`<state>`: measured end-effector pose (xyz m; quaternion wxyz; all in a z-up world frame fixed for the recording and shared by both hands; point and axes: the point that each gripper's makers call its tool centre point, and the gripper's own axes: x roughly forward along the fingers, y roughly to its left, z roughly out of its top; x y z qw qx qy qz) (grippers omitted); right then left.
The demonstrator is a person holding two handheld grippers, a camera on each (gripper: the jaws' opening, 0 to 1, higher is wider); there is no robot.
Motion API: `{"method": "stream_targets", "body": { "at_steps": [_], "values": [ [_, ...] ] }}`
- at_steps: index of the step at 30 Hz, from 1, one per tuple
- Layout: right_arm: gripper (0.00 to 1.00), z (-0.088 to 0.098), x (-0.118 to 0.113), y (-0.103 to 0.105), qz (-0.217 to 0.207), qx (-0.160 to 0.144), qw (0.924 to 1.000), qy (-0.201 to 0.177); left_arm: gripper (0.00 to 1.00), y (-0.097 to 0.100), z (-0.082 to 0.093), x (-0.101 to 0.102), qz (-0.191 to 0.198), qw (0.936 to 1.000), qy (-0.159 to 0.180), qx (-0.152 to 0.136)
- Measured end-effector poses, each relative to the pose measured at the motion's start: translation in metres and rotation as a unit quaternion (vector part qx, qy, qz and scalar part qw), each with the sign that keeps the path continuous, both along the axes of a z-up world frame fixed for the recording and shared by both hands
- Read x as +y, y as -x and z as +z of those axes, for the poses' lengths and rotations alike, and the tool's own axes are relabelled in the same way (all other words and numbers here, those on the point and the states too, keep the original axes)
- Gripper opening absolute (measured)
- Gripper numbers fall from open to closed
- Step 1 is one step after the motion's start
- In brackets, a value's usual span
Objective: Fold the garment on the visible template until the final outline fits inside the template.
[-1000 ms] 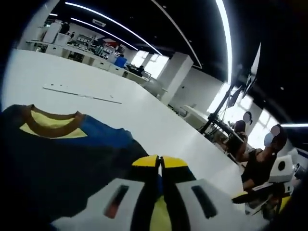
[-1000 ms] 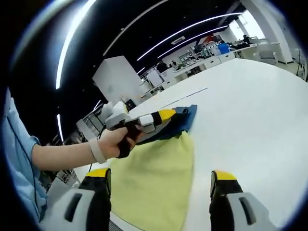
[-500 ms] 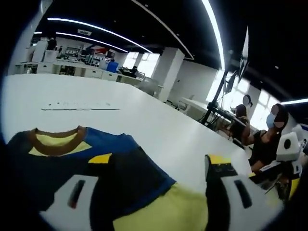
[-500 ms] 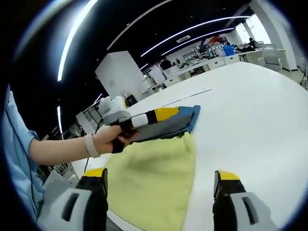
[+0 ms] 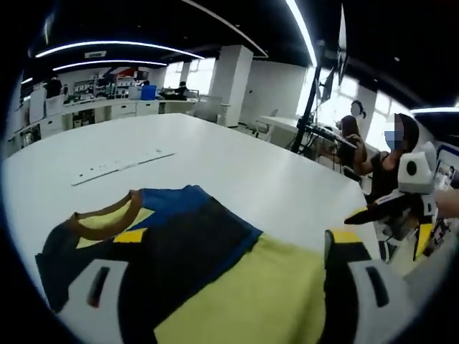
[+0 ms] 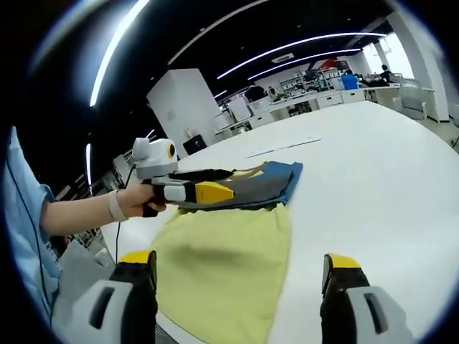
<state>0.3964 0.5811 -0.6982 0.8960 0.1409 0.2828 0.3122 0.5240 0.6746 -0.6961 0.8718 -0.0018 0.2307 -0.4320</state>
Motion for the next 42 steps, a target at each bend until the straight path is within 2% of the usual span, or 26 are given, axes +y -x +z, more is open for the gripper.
{"method": "stream_targets", "body": {
  "at_steps": [3,12,18,24,31,42],
  "values": [
    [0.96,-0.003,-0.001,0.002,0.011,-0.003,0.9995,0.028,0.98,0.010,0.002,0.016,0.000,1.0000,-0.007,-0.001],
    [0.95,0.001,0.003,0.004,0.026,-0.013,0.9986,0.045,0.96,0.044,-0.006,0.085,0.034,0.9988,-0.032,0.018],
    [0.94,0.002,0.006,0.004,0.046,-0.020,0.9959,0.075,0.96,0.063,-0.004,0.118,0.057,0.9974,-0.036,0.026],
    [0.92,0.004,0.007,0.004,0.052,-0.024,0.9945,0.088,0.95,0.086,-0.002,0.142,0.074,0.9960,-0.039,0.032],
    [0.91,-0.001,0.006,0.011,0.058,-0.019,0.9932,0.099,0.93,0.119,-0.014,0.174,0.103,0.9921,-0.045,0.056],
    [0.89,-0.003,0.004,0.020,0.063,-0.020,0.9906,0.120,0.90,0.152,-0.016,0.200,0.121,0.9882,-0.060,0.072]
  ]
}}
